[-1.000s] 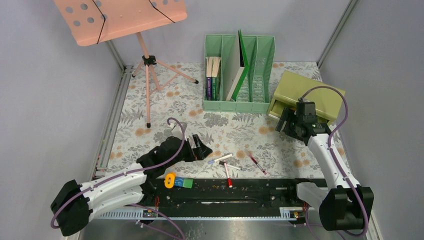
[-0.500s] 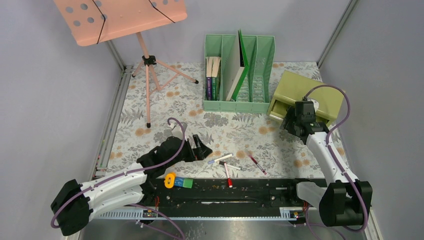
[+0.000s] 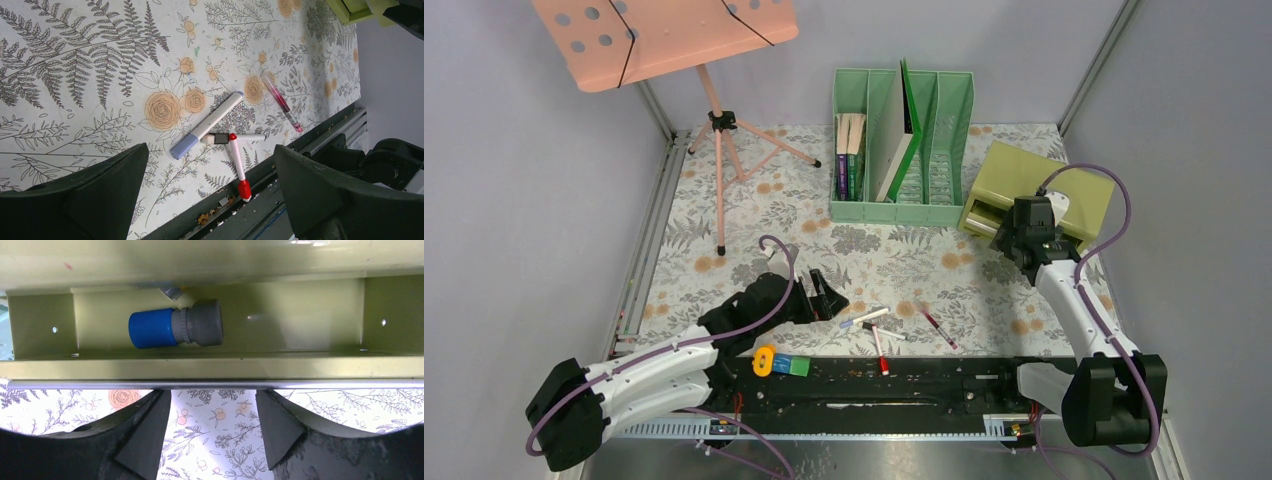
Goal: Organize the desk
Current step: Close the drawer in the storage box.
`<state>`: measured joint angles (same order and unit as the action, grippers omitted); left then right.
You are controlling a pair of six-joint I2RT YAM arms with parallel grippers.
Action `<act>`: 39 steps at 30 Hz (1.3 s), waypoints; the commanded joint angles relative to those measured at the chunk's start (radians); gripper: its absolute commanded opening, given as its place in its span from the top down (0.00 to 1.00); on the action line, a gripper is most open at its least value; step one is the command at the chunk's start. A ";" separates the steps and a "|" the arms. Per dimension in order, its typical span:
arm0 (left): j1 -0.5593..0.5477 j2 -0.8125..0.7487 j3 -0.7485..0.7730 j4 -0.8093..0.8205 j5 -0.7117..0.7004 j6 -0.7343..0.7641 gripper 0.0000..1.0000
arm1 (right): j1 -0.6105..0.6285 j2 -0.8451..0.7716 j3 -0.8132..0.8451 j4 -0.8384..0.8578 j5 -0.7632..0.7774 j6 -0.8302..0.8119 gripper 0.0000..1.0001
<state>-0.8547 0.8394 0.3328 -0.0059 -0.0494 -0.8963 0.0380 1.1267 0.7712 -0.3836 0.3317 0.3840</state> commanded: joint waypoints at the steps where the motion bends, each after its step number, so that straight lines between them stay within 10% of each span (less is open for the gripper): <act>1: 0.005 0.008 0.024 0.040 0.000 -0.001 0.01 | -0.003 0.006 0.032 0.097 0.082 0.042 0.30; 39: 0.005 -0.018 0.025 0.013 -0.018 0.003 0.01 | -0.002 0.050 -0.001 0.346 0.111 0.157 0.30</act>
<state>-0.8547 0.8448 0.3336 -0.0139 -0.0525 -0.8963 0.0391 1.2129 0.7647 -0.0837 0.4255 0.5068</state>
